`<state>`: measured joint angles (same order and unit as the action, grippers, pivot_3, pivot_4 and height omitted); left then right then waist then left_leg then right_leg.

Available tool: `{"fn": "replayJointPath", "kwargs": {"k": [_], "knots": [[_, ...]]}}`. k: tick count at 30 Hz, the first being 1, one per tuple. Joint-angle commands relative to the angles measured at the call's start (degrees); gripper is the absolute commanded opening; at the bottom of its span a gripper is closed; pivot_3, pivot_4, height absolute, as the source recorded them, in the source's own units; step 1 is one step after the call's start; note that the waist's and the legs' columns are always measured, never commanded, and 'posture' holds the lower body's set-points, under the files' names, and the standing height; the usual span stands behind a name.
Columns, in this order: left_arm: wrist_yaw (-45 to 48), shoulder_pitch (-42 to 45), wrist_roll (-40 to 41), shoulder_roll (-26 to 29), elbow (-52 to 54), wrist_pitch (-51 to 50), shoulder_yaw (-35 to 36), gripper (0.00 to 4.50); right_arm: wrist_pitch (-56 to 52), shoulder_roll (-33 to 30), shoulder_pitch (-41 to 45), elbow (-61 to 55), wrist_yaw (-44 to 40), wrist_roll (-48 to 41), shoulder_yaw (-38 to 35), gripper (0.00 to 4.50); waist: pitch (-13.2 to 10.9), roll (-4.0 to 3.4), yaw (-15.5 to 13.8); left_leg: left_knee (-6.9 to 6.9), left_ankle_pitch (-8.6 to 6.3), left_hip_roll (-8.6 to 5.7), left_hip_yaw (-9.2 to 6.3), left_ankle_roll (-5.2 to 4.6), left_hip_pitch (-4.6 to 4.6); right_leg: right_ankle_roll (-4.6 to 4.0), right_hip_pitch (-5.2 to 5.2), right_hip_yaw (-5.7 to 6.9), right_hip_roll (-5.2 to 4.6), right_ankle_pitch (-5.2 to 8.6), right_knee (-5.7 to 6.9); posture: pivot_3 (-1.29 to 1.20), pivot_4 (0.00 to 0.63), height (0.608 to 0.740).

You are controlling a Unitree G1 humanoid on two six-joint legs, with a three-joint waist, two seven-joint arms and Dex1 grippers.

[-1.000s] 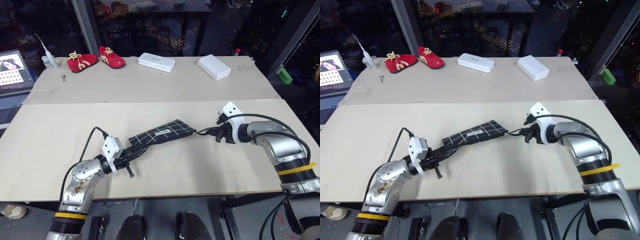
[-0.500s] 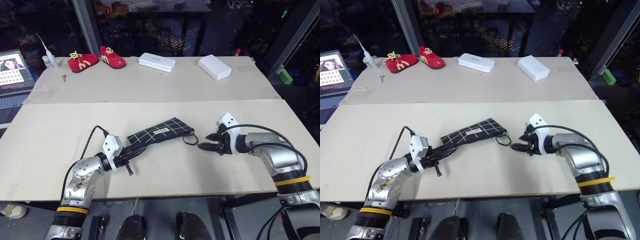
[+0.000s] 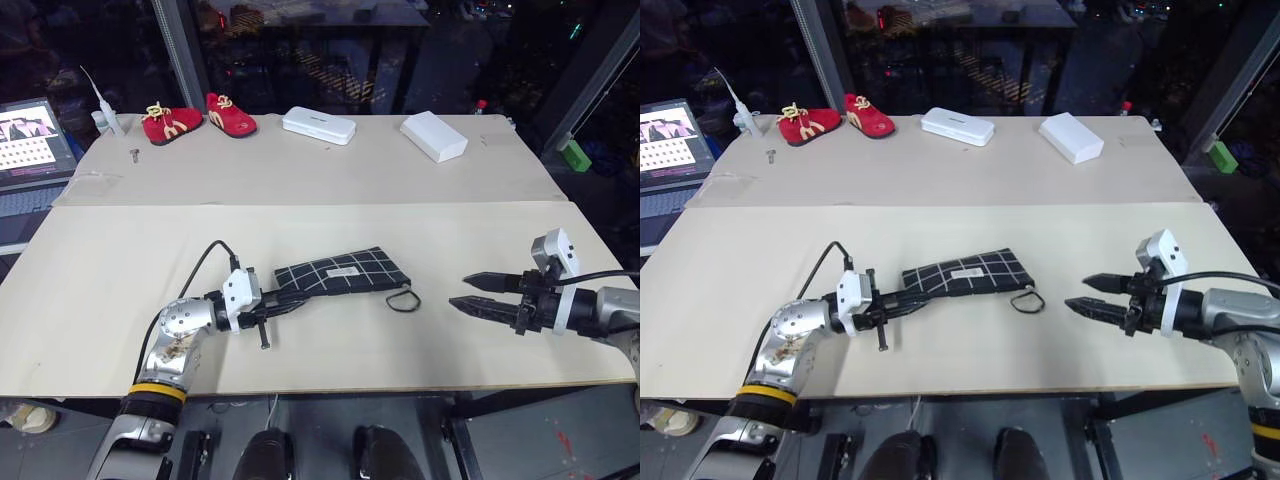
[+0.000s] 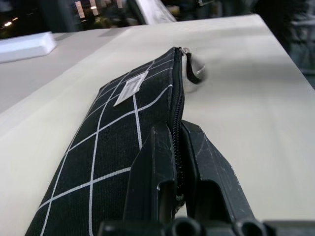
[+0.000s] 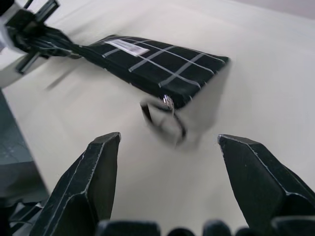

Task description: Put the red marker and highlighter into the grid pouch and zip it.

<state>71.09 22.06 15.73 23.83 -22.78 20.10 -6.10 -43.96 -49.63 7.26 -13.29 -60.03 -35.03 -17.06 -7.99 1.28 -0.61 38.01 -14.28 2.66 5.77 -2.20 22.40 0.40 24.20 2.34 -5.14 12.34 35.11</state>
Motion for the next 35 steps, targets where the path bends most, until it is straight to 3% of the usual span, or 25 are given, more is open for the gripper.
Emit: {"fn": "replayJointPath", "kwargs": {"k": [1, 10, 13, 15, 17, 22, 24, 28, 35], "knots": [[3.4, 3.4, -1.5, -0.6, -5.8, 7.7, -1.0, 0.00, 0.1, 0.9, -0.6, -2.9, 2.8, -0.6, -0.5, 3.53, 0.0, 0.00, -0.1, 0.01, 0.00, -0.02, 0.00, 0.00, 0.03, 0.01, 0.02, 0.00, 0.00, 0.00, 0.00, 0.00, 0.150, 0.740], [9.3, 7.1, 0.5, -0.9, -13.7, 14.0, 0.1, 3.22, -0.1, 2.0, -0.8, -3.1, 6.3, -0.7, 1.0, 3.56, 0.0, 0.00, -0.1, 0.01, -0.05, -0.04, -0.03, -0.08, 0.13, 0.05, 0.07, 0.04, -0.02, 0.00, -0.03, 0.00, 0.150, 0.740], [6.3, 6.1, 1.9, -0.1, -10.0, 8.5, 1.7, 4.29, 0.2, 1.8, -0.3, -2.0, 6.5, -0.4, 1.4, 3.56, 0.0, 0.00, -0.1, 0.02, -0.05, -0.04, -0.04, -0.08, 0.13, 0.07, 0.05, 0.03, -0.03, -0.01, -0.02, 0.00, 0.150, 0.740], [3.7, 4.0, 5.3, 0.7, -3.1, -0.9, 2.9, 4.40, 0.9, 1.3, 0.2, -0.6, 6.5, 0.2, 1.6, 3.56, 0.0, 0.00, 0.0, 0.05, -0.05, -0.02, -0.07, -0.08, 0.13, 0.08, 0.05, 0.03, -0.03, -0.02, -0.01, 0.00, 0.150, 0.740], [-0.7, 0.7, 12.7, 2.5, 7.2, -16.5, 5.1, 4.40, 2.1, 0.6, 0.8, 2.1, 6.6, 1.9, 2.0, 3.56, 0.0, 0.00, 0.3, 0.05, -0.05, 0.00, -0.06, -0.08, 0.11, 0.09, 0.05, 0.00, -0.02, -0.02, 0.01, 0.00, 0.150, 0.740], [-20.7, -6.8, 20.3, 7.2, 18.3, -41.5, 16.1, 4.40, 6.3, 1.8, 3.6, 10.7, 7.6, 4.2, 0.7, 3.56, 0.0, -0.01, 0.8, 0.05, -0.05, 0.07, -0.11, -0.07, 0.08, 0.16, 0.05, -0.03, 0.00, 0.01, 0.06, 0.00, 0.150, 0.740], [-28.7, -9.7, 21.6, 7.5, 20.1, -45.6, 21.9, 4.40, 8.6, 2.9, 4.6, 13.9, 8.7, 5.3, 0.5, 3.56, 0.0, 0.00, 1.4, 0.04, -0.05, 0.09, -0.10, -0.07, -0.03, 0.17, -0.01, -0.06, 0.05, 0.02, 0.09, 0.00, 0.150, 0.740], [-34.2, -15.1, 22.8, 7.5, 22.5, -47.0, 30.0, 4.40, 11.6, 5.0, 6.5, 19.1, 10.8, 7.8, 1.9, 3.56, 0.0, 0.01, 1.3, 0.03, -0.03, 0.10, -0.08, -0.05, -0.07, 0.35, -0.02, -0.07, 0.05, 0.13, 0.13, 0.00, 0.150, 0.740], [-39.2, -18.1, 22.1, 4.9, 22.8, -45.0, 33.7, 4.40, 12.5, 9.7, 9.6, 23.5, 15.1, 9.5, 2.1, 3.56, 0.0, 0.00, 0.6, 0.03, -0.03, 0.02, 0.04, -0.03, -0.07, 0.10, -0.02, -0.09, -0.04, -0.01, 0.10, 0.00, 0.150, 0.740]]}}
